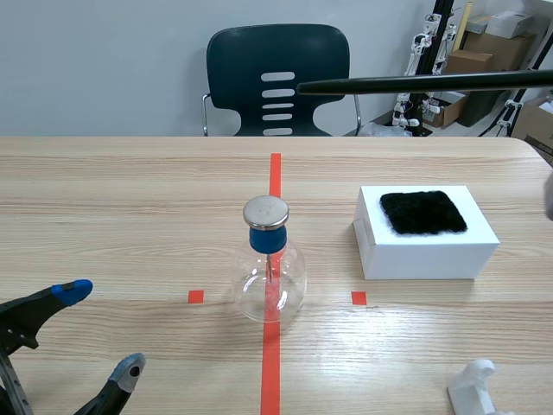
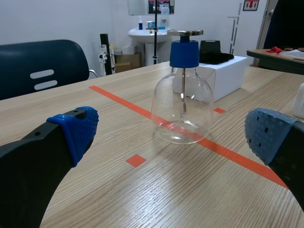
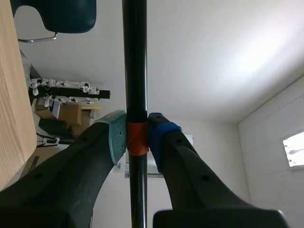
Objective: Do the electroscope experiment. move the rod toward and away from the electroscope
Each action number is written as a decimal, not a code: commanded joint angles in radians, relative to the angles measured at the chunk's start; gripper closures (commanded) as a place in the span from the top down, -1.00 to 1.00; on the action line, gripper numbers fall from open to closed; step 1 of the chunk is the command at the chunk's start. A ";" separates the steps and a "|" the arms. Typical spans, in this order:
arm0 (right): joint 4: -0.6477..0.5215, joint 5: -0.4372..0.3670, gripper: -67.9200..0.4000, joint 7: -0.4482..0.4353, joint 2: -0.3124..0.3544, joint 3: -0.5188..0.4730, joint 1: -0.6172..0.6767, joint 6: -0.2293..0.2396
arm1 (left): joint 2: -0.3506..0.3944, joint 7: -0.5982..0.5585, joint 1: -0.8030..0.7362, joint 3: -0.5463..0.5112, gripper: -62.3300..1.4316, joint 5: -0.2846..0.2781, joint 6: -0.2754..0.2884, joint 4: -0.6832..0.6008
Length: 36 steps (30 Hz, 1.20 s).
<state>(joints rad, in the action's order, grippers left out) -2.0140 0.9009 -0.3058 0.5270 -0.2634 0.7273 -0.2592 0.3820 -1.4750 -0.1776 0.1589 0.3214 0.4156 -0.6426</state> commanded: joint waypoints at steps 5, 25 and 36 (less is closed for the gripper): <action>-0.016 -0.073 -0.96 -0.068 -0.047 -0.139 0.122 -0.067 | -0.004 -0.018 -0.002 0.000 1.00 -0.007 -0.002 -0.005; 0.072 -0.254 -0.96 -0.180 -0.103 -0.301 0.237 -0.062 | -0.004 -0.018 -0.002 0.000 1.00 -0.007 -0.002 -0.005; 0.072 -0.255 -0.96 -0.179 -0.103 -0.301 0.237 -0.063 | -0.004 -0.018 -0.002 0.000 1.00 -0.007 -0.002 -0.005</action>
<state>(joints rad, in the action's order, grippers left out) -1.9240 0.6609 -0.4923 0.4210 -0.5507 0.9756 -0.3073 0.3820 -1.4750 -0.1776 0.1589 0.3214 0.4156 -0.6426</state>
